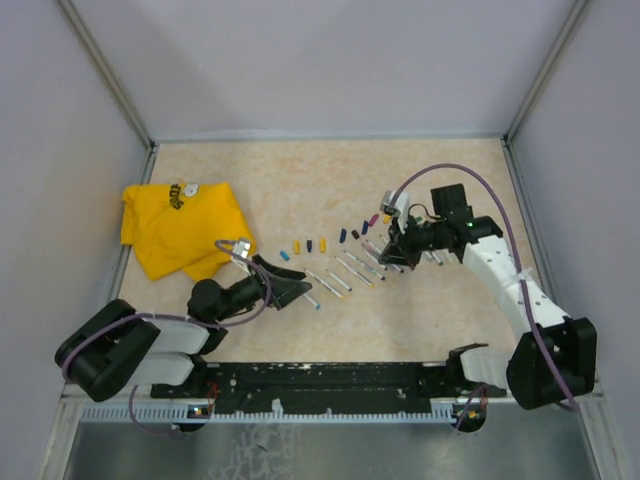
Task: Open the pen caps
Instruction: Pick up the pen from the corner of the board.
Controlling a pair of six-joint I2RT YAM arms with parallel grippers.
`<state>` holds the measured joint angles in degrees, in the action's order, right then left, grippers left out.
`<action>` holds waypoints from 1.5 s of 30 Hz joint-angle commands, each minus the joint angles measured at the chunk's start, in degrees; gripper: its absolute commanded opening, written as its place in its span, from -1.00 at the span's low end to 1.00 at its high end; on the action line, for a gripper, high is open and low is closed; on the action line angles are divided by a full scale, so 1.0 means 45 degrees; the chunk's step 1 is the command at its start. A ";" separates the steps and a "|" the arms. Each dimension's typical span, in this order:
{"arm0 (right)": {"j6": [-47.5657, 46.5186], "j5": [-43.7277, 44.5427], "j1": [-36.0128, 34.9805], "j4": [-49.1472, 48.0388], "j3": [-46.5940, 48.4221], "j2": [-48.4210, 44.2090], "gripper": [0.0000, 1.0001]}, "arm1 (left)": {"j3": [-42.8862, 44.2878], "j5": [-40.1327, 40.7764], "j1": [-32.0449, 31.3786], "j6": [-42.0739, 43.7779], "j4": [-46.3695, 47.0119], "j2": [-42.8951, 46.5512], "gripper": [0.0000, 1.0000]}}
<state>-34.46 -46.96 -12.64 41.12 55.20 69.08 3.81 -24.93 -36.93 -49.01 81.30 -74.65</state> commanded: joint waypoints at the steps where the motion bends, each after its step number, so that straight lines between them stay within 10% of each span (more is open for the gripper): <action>1: 0.1523 -0.0472 -0.1042 -0.1598 0.0122 0.0333 -1.00 | -0.0167 0.0857 -0.0075 0.0358 0.0320 0.0676 0.64; 25: 0.1876 0.0110 -0.2267 -0.2243 -0.0168 0.0826 -1.00 | 0.3798 0.5354 -0.2119 -0.1563 -0.0229 -0.3232 0.52; 40: 0.1935 0.1486 -0.2947 -0.2628 -0.0333 0.0853 -1.00 | 0.4887 0.6145 -0.2998 -0.2463 -0.0270 -0.4932 0.15; 45: 0.1915 0.1770 -0.3144 -0.2664 -0.0352 0.0860 -1.00 | 0.5107 0.5917 -0.3071 -0.2575 -0.0207 -0.5261 -0.35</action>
<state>-26.30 -40.47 -25.80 31.55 53.65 72.95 25.39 1.56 -50.35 -59.79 79.11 -96.90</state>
